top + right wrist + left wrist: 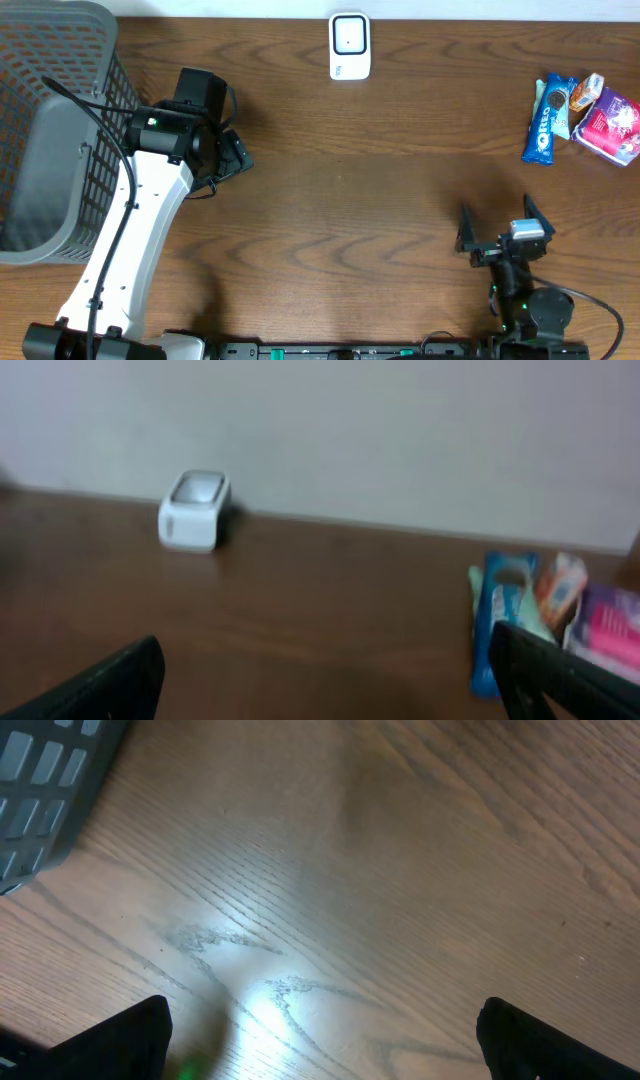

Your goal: Scan the item barcode

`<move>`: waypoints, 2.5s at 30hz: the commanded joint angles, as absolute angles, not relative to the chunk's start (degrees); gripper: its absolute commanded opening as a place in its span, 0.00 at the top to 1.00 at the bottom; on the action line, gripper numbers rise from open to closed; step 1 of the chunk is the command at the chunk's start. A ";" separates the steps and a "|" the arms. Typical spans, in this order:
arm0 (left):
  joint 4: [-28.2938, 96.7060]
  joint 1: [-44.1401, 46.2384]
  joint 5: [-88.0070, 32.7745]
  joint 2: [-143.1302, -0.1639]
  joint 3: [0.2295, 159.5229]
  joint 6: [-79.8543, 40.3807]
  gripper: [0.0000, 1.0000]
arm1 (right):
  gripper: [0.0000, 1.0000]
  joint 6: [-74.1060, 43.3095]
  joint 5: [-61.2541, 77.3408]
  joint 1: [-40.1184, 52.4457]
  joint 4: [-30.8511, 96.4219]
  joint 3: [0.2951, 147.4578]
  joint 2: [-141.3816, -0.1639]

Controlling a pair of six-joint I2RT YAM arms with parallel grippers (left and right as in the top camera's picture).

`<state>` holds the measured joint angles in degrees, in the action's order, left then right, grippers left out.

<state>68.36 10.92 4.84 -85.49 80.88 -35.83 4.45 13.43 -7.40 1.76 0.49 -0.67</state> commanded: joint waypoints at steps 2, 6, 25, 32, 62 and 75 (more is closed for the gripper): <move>68.51 10.68 5.19 -85.60 80.84 -36.12 0.02 | 0.01 4.54 12.47 -8.29 3.40 0.30 -0.27; 68.51 10.68 5.19 -85.60 80.84 -36.12 0.02 | 0.01 4.54 12.47 -8.05 3.42 0.30 -0.27; 68.51 10.68 5.19 -85.60 80.84 -36.12 0.02 | 0.01 -0.58 7.29 -1.45 3.90 0.32 -0.27; 68.51 10.68 5.19 -85.60 80.84 -36.10 0.02 | 0.01 -0.60 6.48 -0.54 4.05 0.32 -0.27; 68.51 10.68 5.19 -85.60 80.84 -36.12 0.02 | 0.01 -0.62 2.92 2.13 4.25 0.34 -0.30; 68.51 10.68 5.19 -85.60 80.84 -36.10 0.02 | 0.01 -0.60 2.92 2.13 4.23 0.34 -0.30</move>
